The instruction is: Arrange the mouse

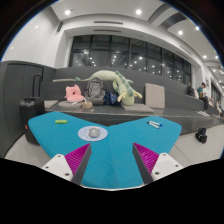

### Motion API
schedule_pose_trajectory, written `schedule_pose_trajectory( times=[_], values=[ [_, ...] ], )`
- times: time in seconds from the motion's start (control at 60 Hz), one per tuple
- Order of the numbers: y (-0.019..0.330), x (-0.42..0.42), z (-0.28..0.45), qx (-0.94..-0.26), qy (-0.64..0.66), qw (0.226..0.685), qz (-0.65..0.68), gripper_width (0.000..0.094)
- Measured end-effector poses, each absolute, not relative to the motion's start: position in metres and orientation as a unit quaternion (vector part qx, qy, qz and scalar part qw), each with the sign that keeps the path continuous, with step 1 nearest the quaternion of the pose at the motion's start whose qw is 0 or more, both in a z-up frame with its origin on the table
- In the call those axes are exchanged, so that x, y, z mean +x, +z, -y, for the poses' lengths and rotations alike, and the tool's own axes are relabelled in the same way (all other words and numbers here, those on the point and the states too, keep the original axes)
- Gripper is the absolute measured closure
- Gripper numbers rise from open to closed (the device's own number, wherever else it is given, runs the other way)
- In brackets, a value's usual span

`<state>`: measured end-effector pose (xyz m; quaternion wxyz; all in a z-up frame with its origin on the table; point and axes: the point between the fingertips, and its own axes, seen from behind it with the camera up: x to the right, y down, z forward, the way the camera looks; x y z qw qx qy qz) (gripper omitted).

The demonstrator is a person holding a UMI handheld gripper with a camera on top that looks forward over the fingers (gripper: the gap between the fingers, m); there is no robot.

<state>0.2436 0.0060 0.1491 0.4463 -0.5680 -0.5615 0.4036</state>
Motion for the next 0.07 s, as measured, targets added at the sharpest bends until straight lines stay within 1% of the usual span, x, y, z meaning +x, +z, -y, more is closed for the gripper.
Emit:
schedule_pose_trajectory(
  times=[0.067],
  values=[
    [0.1535, 0.2459, -0.006, -0.571, 0.404, 0.448, 0.556, 0.0089]
  ],
)
